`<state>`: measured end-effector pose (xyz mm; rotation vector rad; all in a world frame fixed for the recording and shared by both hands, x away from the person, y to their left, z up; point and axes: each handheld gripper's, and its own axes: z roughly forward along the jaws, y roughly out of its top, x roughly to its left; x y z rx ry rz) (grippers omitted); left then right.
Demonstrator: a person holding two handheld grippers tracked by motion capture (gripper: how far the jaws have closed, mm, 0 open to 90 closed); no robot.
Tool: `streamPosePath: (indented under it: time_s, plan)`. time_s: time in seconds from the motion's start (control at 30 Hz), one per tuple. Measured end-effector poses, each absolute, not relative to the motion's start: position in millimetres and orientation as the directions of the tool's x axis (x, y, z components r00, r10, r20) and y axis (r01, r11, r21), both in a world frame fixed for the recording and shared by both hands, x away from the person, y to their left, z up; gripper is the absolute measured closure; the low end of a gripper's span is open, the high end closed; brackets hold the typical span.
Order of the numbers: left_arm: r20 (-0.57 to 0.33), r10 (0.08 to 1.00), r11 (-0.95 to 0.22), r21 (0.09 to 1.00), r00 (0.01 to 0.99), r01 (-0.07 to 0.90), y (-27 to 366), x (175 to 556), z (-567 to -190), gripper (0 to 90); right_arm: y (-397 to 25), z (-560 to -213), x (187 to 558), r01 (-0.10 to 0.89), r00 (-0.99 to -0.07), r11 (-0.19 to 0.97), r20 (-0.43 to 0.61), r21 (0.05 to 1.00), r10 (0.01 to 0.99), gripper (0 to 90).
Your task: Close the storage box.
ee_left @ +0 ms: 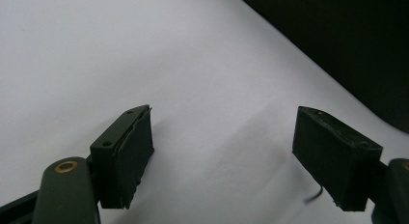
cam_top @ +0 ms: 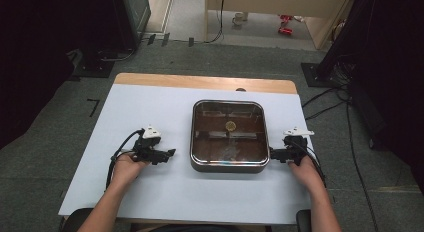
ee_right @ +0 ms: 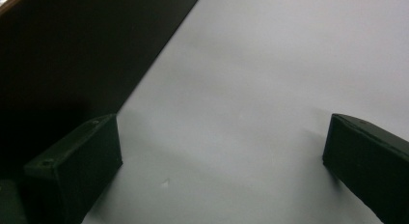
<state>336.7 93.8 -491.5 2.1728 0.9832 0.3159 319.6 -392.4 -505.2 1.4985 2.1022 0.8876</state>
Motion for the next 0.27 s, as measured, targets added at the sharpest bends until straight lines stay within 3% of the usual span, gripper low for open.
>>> streamPosePath:
  time_s: [0.27]
  plan:
    - [-0.055, 0.727, -0.454, 0.708, 0.684, 0.540, 92.8, 334.7, -493.7, 19.5, -392.5, -505.3, 319.6, 0.679, -0.339, 0.220, 0.033, 0.700, 0.940, 0.0]
